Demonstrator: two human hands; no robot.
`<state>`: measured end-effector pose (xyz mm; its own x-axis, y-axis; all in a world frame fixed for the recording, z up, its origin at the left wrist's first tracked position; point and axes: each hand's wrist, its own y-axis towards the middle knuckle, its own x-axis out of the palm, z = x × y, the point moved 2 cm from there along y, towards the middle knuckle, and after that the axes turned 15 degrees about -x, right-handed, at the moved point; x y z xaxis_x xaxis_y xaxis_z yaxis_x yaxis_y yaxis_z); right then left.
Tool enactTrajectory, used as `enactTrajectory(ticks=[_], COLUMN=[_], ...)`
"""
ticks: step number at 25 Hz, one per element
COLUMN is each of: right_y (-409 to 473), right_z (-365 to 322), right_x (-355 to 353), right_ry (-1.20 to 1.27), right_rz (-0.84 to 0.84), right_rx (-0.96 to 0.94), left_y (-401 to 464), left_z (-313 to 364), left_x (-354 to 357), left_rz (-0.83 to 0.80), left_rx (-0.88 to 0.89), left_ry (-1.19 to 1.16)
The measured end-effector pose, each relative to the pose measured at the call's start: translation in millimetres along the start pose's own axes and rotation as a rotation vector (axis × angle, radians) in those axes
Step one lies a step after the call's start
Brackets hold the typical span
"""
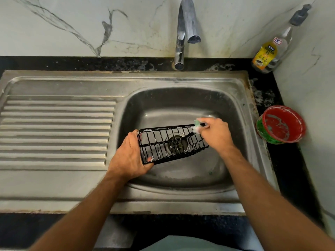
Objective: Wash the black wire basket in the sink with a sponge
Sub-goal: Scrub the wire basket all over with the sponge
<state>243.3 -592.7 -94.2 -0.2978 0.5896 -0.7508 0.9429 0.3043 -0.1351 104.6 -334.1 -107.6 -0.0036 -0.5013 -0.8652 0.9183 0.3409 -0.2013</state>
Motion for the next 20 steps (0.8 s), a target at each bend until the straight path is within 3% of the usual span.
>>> enactTrajectory(ticks=[2,8,12,15,20], right_y=[-3.6,-20.6,-31.1,-40.3,-55.6], right_z=[-3.6,22.7,21.6,15.7,1.4], right_x=[8.5,1.3,15.7,33.1,45.8], right_ry=[0.113,0.164,0.185,0.365,0.4], right_rz=[0.063,0.002,0.038,0.049,0.086], right_rx=[0.038,0.179,0.165,0.206,0.168], left_y=[-0.9,3.5,3.8,3.9,2.1], left_z=[0.9,-0.3,0.2,1.9,4.6], left_x=[-0.5,1.0,-0.3,-2.8,-6.7], left_rz=[-0.001,-0.002,-0.016,-0.033,-0.068], left_rx=[0.002,-0.033,-0.15,-0.262,-0.298], left_ry=[0.003,0.015,-0.016,-0.048,-0.078])
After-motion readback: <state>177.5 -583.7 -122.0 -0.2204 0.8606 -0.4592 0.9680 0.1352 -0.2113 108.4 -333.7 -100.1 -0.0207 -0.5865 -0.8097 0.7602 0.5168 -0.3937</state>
